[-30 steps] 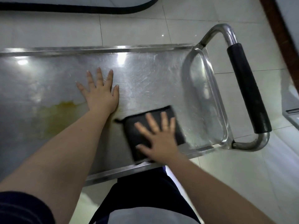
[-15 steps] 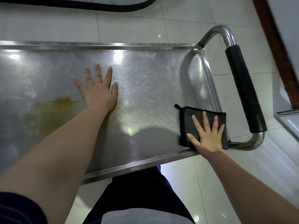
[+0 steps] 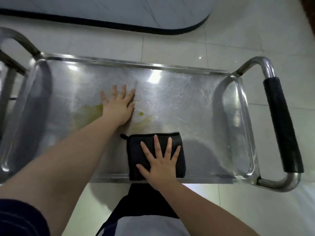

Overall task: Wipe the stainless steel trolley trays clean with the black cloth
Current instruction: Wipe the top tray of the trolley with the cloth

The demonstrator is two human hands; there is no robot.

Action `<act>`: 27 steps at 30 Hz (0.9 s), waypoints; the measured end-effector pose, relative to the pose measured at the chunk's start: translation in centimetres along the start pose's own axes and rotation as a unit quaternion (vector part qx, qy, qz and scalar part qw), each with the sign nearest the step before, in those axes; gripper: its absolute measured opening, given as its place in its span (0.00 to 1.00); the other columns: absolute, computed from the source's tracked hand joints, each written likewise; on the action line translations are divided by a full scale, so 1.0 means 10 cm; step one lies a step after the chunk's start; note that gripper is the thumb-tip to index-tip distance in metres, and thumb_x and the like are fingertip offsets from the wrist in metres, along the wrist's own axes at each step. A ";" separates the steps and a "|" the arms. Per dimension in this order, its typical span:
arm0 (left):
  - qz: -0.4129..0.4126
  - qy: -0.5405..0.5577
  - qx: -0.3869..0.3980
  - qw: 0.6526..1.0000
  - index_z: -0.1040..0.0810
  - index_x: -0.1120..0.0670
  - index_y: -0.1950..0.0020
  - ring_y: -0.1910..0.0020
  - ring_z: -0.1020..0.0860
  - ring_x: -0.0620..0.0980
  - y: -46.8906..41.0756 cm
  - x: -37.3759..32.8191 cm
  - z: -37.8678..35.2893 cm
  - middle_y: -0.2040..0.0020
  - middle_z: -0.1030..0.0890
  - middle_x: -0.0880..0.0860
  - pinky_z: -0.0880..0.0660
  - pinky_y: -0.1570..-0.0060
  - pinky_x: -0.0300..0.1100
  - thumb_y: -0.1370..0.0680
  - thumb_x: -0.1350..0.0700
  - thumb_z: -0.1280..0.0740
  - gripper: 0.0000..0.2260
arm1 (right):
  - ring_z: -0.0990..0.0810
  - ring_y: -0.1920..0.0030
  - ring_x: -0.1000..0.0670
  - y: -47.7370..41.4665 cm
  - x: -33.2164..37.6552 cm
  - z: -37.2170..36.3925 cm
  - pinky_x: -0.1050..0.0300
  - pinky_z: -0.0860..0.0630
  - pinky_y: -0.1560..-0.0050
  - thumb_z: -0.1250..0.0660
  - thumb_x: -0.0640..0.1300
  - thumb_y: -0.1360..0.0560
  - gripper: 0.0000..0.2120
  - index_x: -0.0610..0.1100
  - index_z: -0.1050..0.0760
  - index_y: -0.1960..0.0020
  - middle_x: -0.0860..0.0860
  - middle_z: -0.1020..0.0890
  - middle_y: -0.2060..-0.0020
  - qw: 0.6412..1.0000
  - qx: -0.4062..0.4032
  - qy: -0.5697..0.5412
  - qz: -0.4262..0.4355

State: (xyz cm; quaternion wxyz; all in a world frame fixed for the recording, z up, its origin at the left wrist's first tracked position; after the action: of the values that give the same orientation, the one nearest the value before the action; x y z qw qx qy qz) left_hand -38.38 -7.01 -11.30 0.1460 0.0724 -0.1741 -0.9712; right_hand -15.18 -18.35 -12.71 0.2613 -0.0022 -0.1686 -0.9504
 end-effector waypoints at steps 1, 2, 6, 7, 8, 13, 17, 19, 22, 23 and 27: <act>0.019 0.011 -0.009 1.000 0.54 0.40 0.20 0.21 0.62 0.57 0.11 0.13 -0.03 0.19 0.58 0.48 0.65 0.30 0.69 0.17 0.41 0.55 0.24 | 0.49 0.24 0.29 0.00 0.01 0.01 0.24 0.56 0.31 0.49 0.72 0.26 0.35 0.62 0.48 0.22 0.47 0.45 0.21 1.000 0.006 -0.001 0.000; 0.035 0.015 -0.018 0.999 0.53 0.40 0.20 0.21 0.61 0.57 0.20 0.26 -0.06 0.19 0.58 0.48 0.65 0.30 0.69 0.17 0.42 0.55 0.24 | 0.49 0.25 0.29 -0.01 0.02 0.01 0.24 0.54 0.32 0.50 0.72 0.25 0.35 0.62 0.47 0.22 0.47 0.45 0.21 1.000 0.008 -0.001 0.000; 0.038 0.005 -0.022 0.999 0.53 0.39 0.21 0.21 0.61 0.56 0.43 0.58 -0.21 0.19 0.58 0.47 0.65 0.30 0.67 0.17 0.41 0.54 0.24 | 0.48 0.25 0.28 -0.03 0.02 0.00 0.23 0.51 0.33 0.51 0.71 0.25 0.34 0.60 0.44 0.22 0.45 0.43 0.21 1.000 0.004 0.005 0.002; 0.032 0.003 -0.027 0.999 0.53 0.39 0.21 0.21 0.61 0.56 0.45 0.61 -0.24 0.19 0.58 0.47 0.65 0.29 0.66 0.17 0.42 0.54 0.24 | 0.49 0.25 0.28 -0.04 0.04 0.00 0.23 0.51 0.33 0.51 0.71 0.25 0.34 0.60 0.44 0.22 0.45 0.44 0.21 1.000 0.005 0.008 -0.001; 0.028 0.005 -0.032 0.999 0.52 0.39 0.21 0.21 0.61 0.56 0.46 0.63 -0.26 0.19 0.58 0.47 0.65 0.29 0.66 0.17 0.42 0.54 0.24 | 0.50 0.25 0.28 -0.05 0.06 0.00 0.23 0.52 0.32 0.51 0.71 0.26 0.34 0.60 0.45 0.22 0.45 0.45 0.21 1.000 0.005 0.011 -0.004; 0.048 0.023 -0.053 0.997 0.55 0.39 0.21 0.21 0.62 0.55 0.33 0.94 -0.23 0.19 0.57 0.48 0.64 0.27 0.64 0.18 0.41 0.55 0.25 | 0.51 0.25 0.28 -0.09 0.09 -0.03 0.22 0.53 0.32 0.49 0.71 0.26 0.35 0.60 0.46 0.22 0.44 0.45 0.21 1.000 -0.014 0.015 -0.009; 0.049 0.008 -0.064 0.997 0.58 0.39 0.21 0.22 0.63 0.56 0.02 1.24 -0.12 0.19 0.59 0.49 0.66 0.29 0.65 0.19 0.40 0.58 0.25 | 0.53 0.25 0.28 -0.07 0.08 -0.08 0.23 0.57 0.32 0.52 0.73 0.26 0.35 0.62 0.49 0.22 0.45 0.47 0.21 1.000 -0.009 0.029 -0.005; 0.036 -0.001 -0.043 0.998 0.60 0.37 0.22 0.22 0.65 0.56 -0.11 1.37 -0.13 0.20 0.61 0.48 0.69 0.31 0.66 0.20 0.37 0.61 0.26 | 0.55 0.25 0.27 -0.09 0.09 -0.09 0.22 0.58 0.32 0.54 0.74 0.26 0.35 0.63 0.49 0.22 0.45 0.48 0.20 0.999 -0.006 0.033 -0.010; 0.034 -0.006 -0.035 0.999 0.64 0.35 0.23 0.22 0.63 0.56 -0.18 1.46 -0.20 0.20 0.62 0.46 0.68 0.33 0.70 0.22 0.34 0.63 0.27 | 0.54 0.25 0.27 -0.15 0.16 -0.10 0.20 0.56 0.33 0.54 0.75 0.26 0.35 0.64 0.48 0.22 0.45 0.48 0.20 0.999 0.002 0.035 -0.014; 0.035 -0.003 -0.041 0.999 0.63 0.34 0.23 0.22 0.62 0.56 -0.18 1.47 -0.23 0.20 0.62 0.46 0.67 0.34 0.70 0.22 0.34 0.63 0.27 | 0.54 0.25 0.27 -0.19 0.20 -0.09 0.19 0.56 0.34 0.54 0.75 0.26 0.35 0.64 0.48 0.22 0.45 0.48 0.20 0.999 0.002 0.035 -0.011; 0.028 0.014 -0.050 0.998 0.63 0.34 0.23 0.22 0.61 0.56 -0.18 1.49 -0.25 0.20 0.62 0.46 0.65 0.32 0.72 0.21 0.34 0.63 0.26 | 0.55 0.24 0.28 -0.70 0.37 0.08 0.21 0.59 0.33 0.54 0.77 0.28 0.36 0.66 0.50 0.23 0.47 0.49 0.20 1.000 -0.012 0.023 -0.017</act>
State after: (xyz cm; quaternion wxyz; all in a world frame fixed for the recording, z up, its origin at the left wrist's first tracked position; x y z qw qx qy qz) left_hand -52.49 -10.79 -15.66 0.1787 0.0737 -0.1252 -0.9731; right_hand -21.88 -14.29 -13.84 0.2487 0.0198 -0.1508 -0.9566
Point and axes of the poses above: each hand's wrist, its own y-axis away from the middle knuckle, its own z-axis out of the back of the hand, x = y × z, the point moved 2 cm from there along -y, towards the middle knuckle
